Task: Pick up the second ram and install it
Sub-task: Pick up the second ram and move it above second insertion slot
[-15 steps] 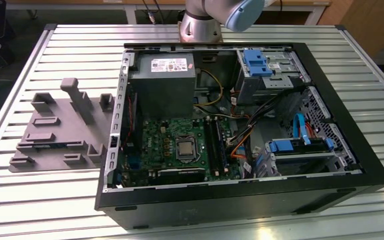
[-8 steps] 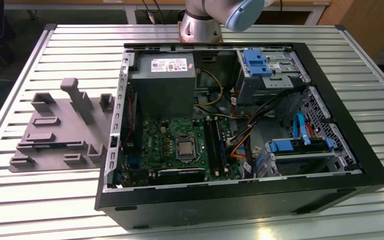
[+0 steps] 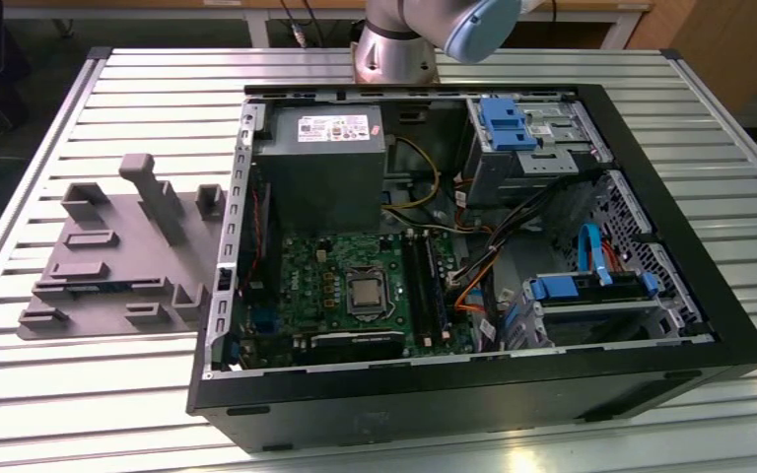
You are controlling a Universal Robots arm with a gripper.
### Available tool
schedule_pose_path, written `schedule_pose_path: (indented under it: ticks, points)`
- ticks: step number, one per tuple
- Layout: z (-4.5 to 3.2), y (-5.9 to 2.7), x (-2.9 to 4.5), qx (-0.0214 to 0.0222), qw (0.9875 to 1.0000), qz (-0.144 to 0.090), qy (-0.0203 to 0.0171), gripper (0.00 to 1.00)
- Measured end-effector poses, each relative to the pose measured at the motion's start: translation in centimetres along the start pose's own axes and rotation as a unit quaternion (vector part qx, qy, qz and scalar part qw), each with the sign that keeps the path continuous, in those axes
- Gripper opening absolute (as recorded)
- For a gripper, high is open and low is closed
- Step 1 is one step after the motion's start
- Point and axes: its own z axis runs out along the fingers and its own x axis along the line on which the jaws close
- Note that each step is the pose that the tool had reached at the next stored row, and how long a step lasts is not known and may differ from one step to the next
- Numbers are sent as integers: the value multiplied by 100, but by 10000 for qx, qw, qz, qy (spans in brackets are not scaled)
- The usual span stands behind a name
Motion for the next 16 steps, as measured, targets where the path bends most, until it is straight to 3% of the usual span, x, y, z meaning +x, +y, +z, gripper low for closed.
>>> schedule_pose_path:
  ticks: [12,13,16]
  points:
    - [6,15,17,-14,9986,-523,3,11]
    - [9,22,24,-20,9971,-761,4,11]
    - [10,25,27,-24,9959,-903,5,11]
